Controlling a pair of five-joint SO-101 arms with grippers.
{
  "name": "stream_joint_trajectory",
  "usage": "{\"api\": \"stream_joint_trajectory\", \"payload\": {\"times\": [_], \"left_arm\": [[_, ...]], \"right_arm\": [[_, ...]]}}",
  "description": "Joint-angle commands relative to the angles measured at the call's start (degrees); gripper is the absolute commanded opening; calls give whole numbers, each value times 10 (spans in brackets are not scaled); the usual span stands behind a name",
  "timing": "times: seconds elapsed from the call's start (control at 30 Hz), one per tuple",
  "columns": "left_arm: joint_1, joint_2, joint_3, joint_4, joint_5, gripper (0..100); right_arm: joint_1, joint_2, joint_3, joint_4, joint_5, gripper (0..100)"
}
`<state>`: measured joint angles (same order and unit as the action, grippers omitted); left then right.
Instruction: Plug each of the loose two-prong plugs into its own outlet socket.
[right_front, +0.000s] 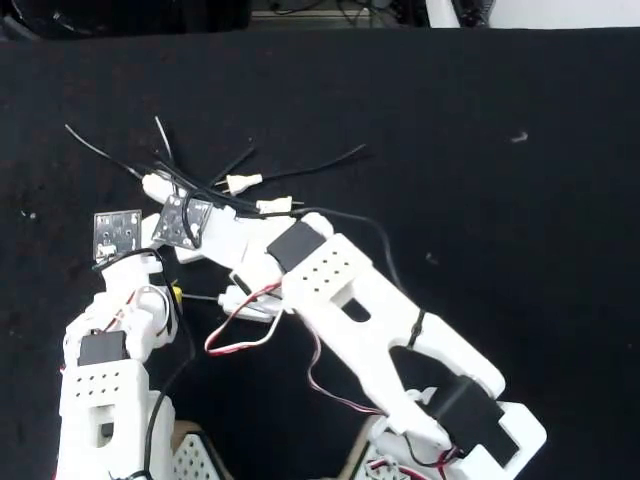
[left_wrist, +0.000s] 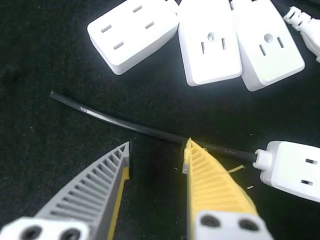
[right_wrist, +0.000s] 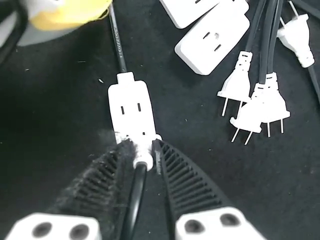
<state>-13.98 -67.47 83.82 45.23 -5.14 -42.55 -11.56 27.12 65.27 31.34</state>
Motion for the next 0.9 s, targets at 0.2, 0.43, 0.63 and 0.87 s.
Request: {"api": "stream_joint_trajectory", "payload": {"times": [0.2, 0.43, 0.63, 0.87], "left_arm": [[-6, -5, -11, -6, 6, 180], [-6, -5, -11, -6, 6, 180], [-6, -5, -11, -6, 6, 180], [-6, -5, -11, -6, 6, 180]], "right_arm": [[-8, -1, 5, -11, -4, 11], [-9, -4, 1, -16, -21, 11], [-9, -1, 5, -15, -30, 11], [-9, -1, 6, -15, -36, 11]]}}
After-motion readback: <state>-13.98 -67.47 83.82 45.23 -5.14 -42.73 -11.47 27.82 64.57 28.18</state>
